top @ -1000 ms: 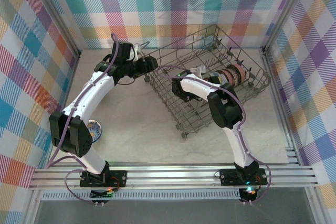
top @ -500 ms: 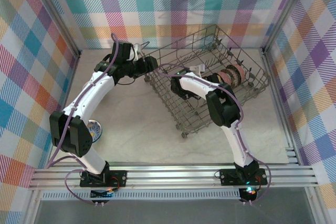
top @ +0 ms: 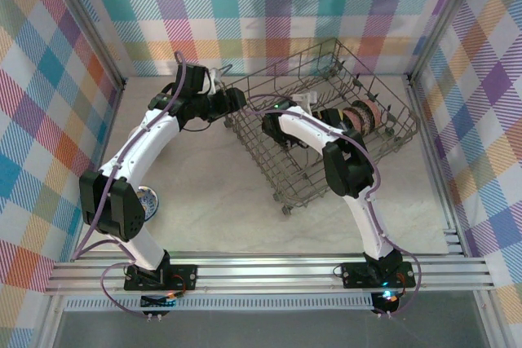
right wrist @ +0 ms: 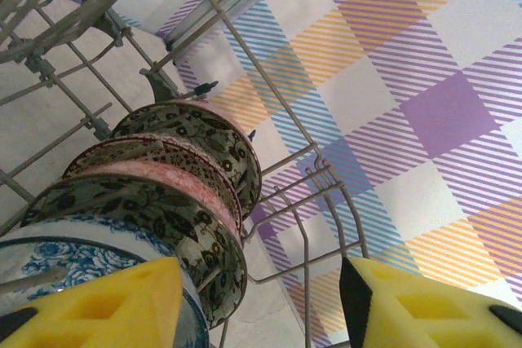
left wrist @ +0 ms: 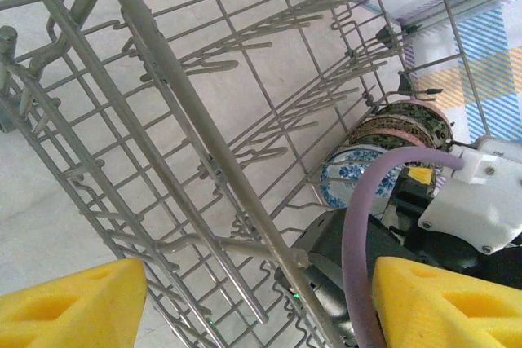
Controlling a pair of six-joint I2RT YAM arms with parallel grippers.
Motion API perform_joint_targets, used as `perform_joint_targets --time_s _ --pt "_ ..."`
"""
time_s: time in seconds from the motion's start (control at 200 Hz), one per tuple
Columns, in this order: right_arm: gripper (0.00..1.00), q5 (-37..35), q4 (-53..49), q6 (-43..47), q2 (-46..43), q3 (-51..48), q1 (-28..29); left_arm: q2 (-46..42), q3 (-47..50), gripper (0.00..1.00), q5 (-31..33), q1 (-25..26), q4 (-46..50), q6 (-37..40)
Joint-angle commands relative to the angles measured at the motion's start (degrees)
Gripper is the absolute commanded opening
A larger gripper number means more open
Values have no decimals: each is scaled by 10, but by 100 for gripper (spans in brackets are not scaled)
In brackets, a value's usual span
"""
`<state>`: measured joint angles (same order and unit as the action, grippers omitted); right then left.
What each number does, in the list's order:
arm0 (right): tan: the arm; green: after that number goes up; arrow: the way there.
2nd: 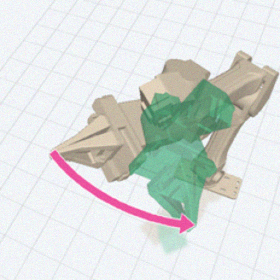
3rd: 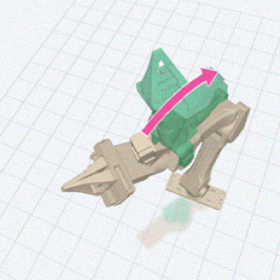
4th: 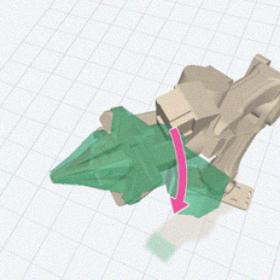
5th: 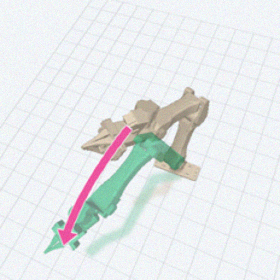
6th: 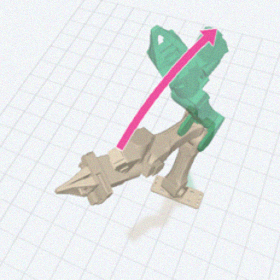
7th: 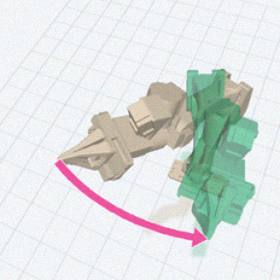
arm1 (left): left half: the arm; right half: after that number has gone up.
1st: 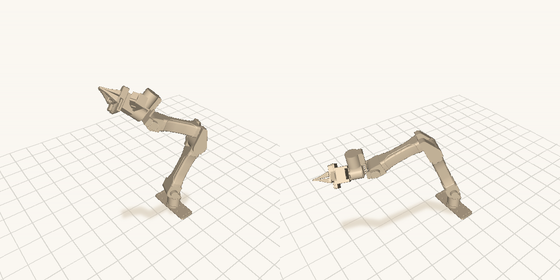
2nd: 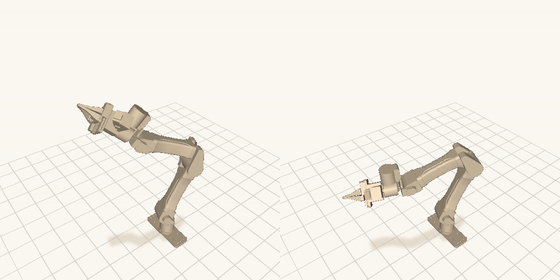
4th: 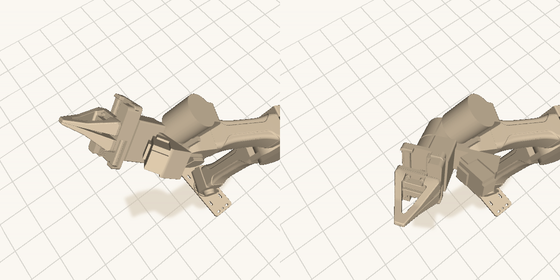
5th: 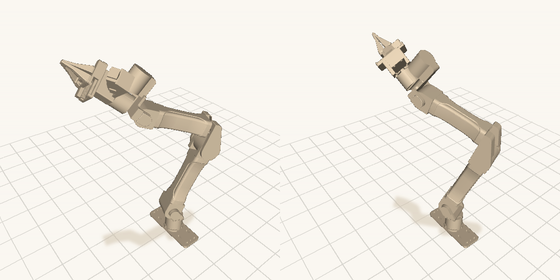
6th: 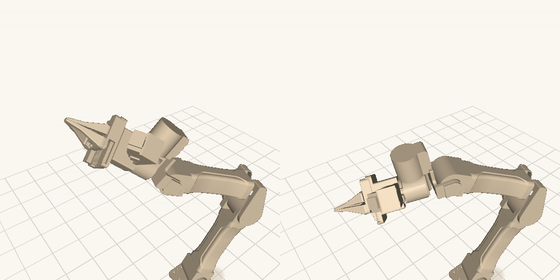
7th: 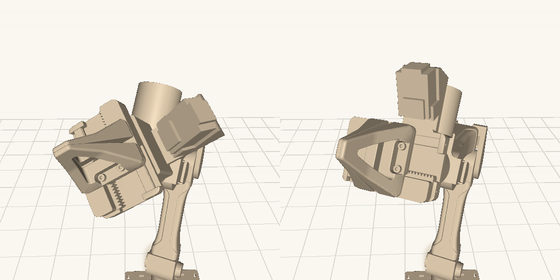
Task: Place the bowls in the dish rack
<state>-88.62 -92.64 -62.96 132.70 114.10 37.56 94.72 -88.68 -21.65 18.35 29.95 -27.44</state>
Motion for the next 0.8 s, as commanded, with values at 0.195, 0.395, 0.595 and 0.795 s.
perform_joint_targets --time_s 0.195,0.395,0.595,0.795 --pt "57 39 -97 55 -39 73 0 23 -36 74 -19 5 17 3" --pt "58 89 4 198 -59 88 0 40 -49 75 -18 13 37 13" --pt "63 240 486 558 -196 -104 -1 42 -52 76 -1 16 49 16" --pt "65 314 504 627 -181 -52 -8 33 -54 76 35 23 62 6"
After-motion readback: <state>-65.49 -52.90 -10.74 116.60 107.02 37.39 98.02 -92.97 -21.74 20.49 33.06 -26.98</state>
